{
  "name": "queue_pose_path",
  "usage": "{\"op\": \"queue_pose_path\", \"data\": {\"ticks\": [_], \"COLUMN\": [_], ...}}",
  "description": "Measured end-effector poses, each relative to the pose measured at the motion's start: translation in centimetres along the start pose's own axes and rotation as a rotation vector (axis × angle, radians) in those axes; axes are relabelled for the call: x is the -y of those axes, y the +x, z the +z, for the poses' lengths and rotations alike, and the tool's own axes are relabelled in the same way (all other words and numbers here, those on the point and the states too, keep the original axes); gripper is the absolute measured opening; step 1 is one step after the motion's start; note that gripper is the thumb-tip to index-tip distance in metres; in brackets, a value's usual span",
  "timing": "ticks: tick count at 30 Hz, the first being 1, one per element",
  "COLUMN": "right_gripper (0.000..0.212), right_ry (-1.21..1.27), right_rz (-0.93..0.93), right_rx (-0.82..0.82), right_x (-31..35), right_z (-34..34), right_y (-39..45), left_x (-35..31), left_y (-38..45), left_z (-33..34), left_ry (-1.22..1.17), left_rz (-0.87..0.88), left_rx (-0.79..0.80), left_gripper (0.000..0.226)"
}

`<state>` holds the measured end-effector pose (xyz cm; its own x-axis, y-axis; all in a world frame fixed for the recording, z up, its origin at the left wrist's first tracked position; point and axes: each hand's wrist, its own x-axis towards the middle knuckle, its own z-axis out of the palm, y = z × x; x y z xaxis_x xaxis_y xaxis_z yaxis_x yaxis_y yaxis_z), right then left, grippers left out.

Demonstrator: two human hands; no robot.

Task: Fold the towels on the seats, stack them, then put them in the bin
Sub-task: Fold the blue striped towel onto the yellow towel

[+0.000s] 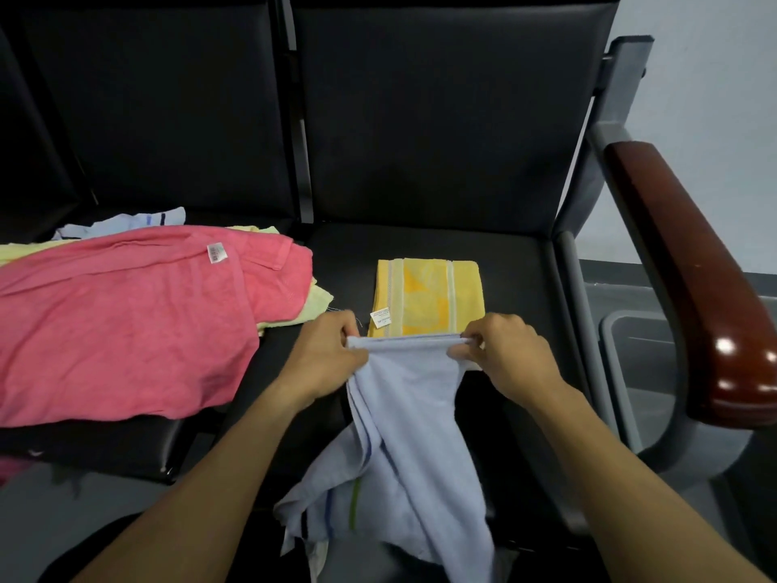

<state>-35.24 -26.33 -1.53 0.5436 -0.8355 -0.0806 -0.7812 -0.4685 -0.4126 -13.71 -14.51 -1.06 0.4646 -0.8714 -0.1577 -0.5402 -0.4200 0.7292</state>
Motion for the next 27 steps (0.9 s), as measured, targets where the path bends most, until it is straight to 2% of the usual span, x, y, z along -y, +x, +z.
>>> {"op": "queue_pose_path", "data": {"ticks": [2, 5, 8, 13, 17, 20, 23, 27], "right_gripper": [0.030, 0.023, 0.019, 0.016, 0.025, 0.005, 0.017, 0.018], "right_ry": [0.081, 0.282, 0.428, 0.541, 0.588, 0.506, 0.588, 0.666], "right_rz": [-0.021, -0.014, -0.007, -0.034, -0.026, -0.004, 0.040, 0.025], "right_rx": [0.016, 0.054, -0.012, -0.162, -0.171, -0.200, -0.260, -0.306], "right_x": [0.3, 0.6, 0.9, 1.1, 1.1, 1.1, 1.5, 3.7], "right_z": [-0.2, -0.3, -0.8, -1.0, -1.3, -1.7, -2.7, -7.3], "right_y": [0.1, 0.3, 0.2, 0.1, 0.3, -0.5, -1.8, -4.0], "left_x": [0.3, 0.3, 0.1, 0.1, -0.6, -1.5, -3.0, -7.4], "left_y": [0.4, 0.8, 1.1, 1.4, 1.7, 1.3, 0.2, -2.1], "left_z": [-0.1, -0.2, -0.2, 0.1, 0.2, 0.0, -1.0, -5.1], "left_ry": [-0.028, -0.092, -0.082, -0.116, -0.168, -0.202, -0.237, -0.317], "left_rz": [-0.012, -0.003, 0.013, 0.049, 0.065, 0.076, 0.081, 0.145], "left_rx": [-0.100, -0.205, -0.263, -0.276, -0.316, -0.327, -0.312, -0.306], "left_gripper": [0.021, 0.019, 0.015, 0.015, 0.015, 0.018, 0.017, 0.018]}}
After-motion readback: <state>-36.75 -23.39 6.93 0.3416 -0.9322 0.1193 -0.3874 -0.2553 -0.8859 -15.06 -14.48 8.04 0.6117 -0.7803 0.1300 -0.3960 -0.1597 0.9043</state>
